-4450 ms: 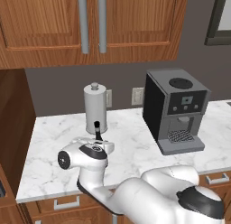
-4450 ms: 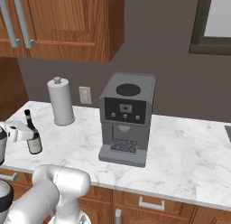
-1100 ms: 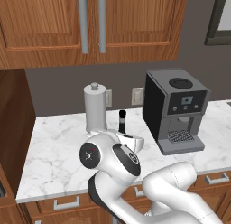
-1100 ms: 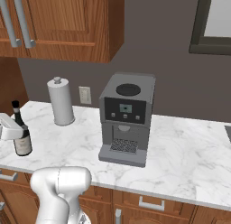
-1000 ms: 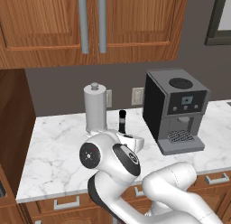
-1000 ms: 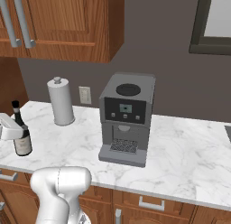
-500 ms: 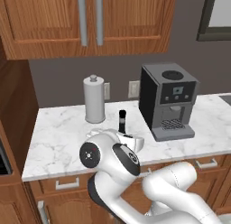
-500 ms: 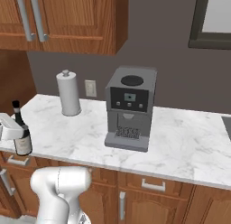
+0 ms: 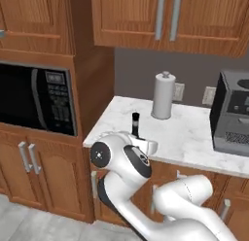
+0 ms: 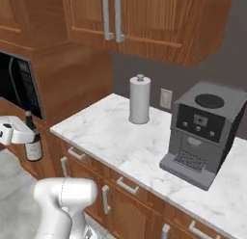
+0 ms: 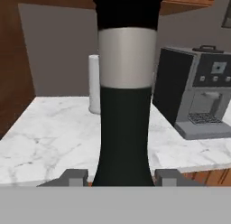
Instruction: There is a wine glass and glass cup on the dining counter. Place the wine bottle next to the wine glass and the juice bottle next to the glass cup.
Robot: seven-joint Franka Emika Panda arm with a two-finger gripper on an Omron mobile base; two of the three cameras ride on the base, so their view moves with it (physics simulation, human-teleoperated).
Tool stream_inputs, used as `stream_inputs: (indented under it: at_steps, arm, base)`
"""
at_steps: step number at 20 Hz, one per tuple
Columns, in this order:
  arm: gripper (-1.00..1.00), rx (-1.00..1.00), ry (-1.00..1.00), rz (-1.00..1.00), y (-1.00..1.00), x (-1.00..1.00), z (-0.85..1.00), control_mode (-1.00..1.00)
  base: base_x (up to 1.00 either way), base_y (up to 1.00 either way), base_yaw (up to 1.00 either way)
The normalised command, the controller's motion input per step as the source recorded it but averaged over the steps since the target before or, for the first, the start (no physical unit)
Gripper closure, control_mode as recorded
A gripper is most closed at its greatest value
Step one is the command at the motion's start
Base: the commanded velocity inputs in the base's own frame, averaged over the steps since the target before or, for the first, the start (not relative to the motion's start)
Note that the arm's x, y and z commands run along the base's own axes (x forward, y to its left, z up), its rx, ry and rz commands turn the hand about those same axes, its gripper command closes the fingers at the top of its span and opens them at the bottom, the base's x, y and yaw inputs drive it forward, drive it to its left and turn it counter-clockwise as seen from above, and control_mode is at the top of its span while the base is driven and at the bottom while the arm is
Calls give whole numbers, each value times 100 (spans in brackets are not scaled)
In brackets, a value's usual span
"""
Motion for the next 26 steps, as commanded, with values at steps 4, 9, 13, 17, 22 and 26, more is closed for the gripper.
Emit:
stream_inputs:
  at_steps: [4, 9, 13, 17, 22, 26]
  arm:
    - [100, 0, 0, 0, 0, 0, 0, 100]
    - [100, 0, 0, 0, 0, 0, 0, 100]
    - [100, 0, 0, 0, 0, 0, 0, 100]
    - [100, 0, 0, 0, 0, 0, 0, 100]
    - [100, 0, 0, 0, 0, 0, 0, 100]
    - [100, 0, 0, 0, 0, 0, 0, 100]
  base:
    - [-4, 0, 100]
    - [-3, 0, 100]
    - [0, 0, 100]
    - [30, -4, 81]
    - [77, -5, 40]
    - [80, -9, 36]
